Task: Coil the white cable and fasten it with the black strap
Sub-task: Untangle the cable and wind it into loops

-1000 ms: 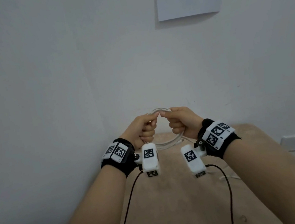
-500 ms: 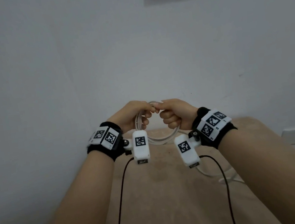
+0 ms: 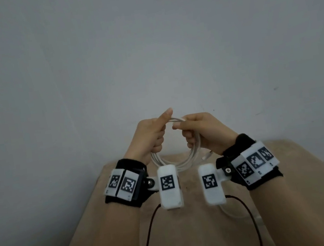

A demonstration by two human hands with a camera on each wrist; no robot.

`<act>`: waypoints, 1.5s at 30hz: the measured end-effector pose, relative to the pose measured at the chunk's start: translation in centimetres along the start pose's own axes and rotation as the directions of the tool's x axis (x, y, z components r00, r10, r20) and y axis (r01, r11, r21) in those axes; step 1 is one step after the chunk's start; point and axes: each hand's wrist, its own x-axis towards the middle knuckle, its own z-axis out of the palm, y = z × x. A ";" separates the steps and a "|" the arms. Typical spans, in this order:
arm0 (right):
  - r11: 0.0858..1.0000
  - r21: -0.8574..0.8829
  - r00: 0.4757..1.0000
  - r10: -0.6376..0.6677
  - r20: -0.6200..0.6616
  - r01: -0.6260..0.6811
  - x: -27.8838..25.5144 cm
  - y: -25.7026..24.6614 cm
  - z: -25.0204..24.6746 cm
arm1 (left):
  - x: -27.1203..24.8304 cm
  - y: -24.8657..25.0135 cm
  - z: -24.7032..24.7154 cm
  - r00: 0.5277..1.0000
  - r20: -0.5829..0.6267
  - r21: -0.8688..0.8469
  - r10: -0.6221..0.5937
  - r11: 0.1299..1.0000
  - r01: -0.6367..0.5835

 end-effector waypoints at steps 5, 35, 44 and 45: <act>0.946 -0.323 1.000 0.021 -0.012 -0.023 0.3 1.5 -0.7 | 0.9 -1.6 -0.3 0.993 -0.121 -0.025 0.005 1.000 -0.008; 0.974 -0.194 0.992 -0.125 -0.025 0.118 0.0 2.0 -2.2 | 0.3 -2.0 -1.3 0.961 0.235 0.102 -0.148 0.987 0.127; 0.953 -0.292 0.997 -0.072 0.031 0.078 0.1 2.3 -1.9 | 0.1 -2.0 0.1 0.957 0.284 0.324 -0.051 0.945 -0.045; 0.953 -0.291 0.997 -0.074 0.031 0.080 0.0 2.3 -1.8 | 0.2 -2.1 0.1 0.961 0.274 0.291 -0.042 0.956 -0.041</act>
